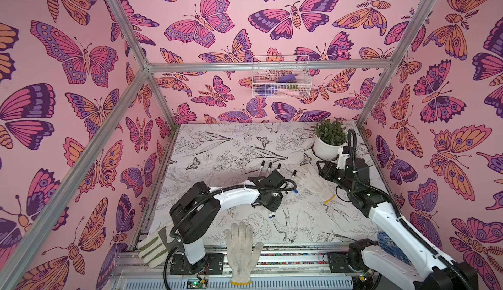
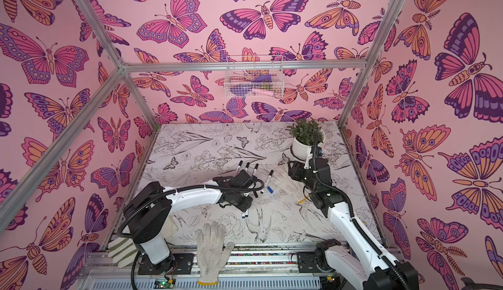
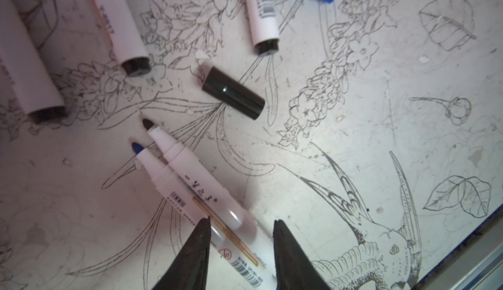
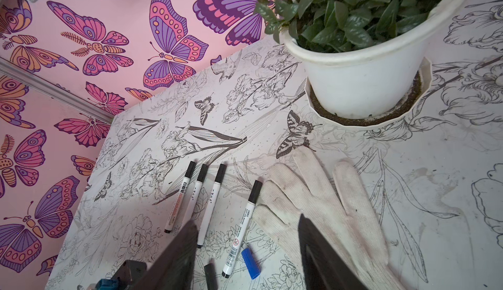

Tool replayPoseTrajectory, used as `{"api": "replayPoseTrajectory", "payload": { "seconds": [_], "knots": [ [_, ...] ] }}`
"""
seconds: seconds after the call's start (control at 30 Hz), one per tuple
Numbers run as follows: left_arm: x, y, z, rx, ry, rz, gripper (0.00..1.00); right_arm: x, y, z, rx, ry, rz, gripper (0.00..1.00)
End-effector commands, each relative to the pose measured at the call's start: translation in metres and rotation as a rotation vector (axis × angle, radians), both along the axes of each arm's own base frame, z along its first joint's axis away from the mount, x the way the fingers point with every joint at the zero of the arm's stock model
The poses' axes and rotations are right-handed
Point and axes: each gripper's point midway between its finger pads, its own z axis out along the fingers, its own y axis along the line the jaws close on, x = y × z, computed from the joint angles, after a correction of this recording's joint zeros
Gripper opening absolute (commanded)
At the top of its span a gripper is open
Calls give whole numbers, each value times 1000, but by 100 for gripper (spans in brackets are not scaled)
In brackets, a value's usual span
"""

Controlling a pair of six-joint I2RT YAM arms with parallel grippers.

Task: Insert pens into pen caps
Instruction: Pick up a pen from the center of the table.

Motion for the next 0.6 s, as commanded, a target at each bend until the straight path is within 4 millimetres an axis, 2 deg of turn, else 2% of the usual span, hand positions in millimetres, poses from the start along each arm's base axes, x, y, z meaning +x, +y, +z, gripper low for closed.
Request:
{"api": "replayPoseTrajectory", "payload": {
  "seconds": [0.0,0.27,0.57],
  "knots": [
    [-3,-4,-7,21,20,-35,41,2,0,3,-8,-9,11,61],
    [-6,11,-17,73,35,16,41,0,-3,4,-26,-14,3,61],
    [-7,16,-29,148,80,31,39,0,-4,3,-27,-13,-2,61]
  ]
}}
